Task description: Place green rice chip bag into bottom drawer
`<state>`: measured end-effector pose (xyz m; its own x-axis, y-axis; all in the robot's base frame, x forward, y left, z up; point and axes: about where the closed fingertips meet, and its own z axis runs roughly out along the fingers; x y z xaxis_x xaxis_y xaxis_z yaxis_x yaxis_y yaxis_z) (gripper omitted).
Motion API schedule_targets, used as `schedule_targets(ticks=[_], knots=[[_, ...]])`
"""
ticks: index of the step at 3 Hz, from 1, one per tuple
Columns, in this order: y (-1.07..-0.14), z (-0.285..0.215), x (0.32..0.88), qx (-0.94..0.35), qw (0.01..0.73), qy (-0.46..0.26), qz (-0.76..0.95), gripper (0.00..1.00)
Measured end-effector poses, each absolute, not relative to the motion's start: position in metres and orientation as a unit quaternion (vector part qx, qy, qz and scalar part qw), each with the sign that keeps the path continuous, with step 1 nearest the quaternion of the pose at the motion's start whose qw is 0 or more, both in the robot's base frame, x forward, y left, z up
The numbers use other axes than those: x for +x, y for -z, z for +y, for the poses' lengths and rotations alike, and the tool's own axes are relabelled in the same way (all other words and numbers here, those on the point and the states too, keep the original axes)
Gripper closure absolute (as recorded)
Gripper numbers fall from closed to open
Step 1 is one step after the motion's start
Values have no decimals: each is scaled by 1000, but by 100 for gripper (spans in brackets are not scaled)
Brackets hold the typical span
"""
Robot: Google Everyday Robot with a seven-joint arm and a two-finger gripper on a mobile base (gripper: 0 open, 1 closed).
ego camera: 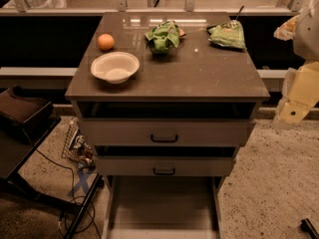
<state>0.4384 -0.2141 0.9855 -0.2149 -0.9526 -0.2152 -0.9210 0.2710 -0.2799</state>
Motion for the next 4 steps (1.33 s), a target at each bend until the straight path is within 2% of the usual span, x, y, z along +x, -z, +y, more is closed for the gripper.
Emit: schedule_targets(ticks=[1,2,3,4], knots=[[-986,-214,438,-602,174,46,778,0],[-992,-196,447,-632,221,47,741,0],[-1000,-153,455,-675,299,37,674,0],[-1018,-89,466,-712,399,52,575,0]])
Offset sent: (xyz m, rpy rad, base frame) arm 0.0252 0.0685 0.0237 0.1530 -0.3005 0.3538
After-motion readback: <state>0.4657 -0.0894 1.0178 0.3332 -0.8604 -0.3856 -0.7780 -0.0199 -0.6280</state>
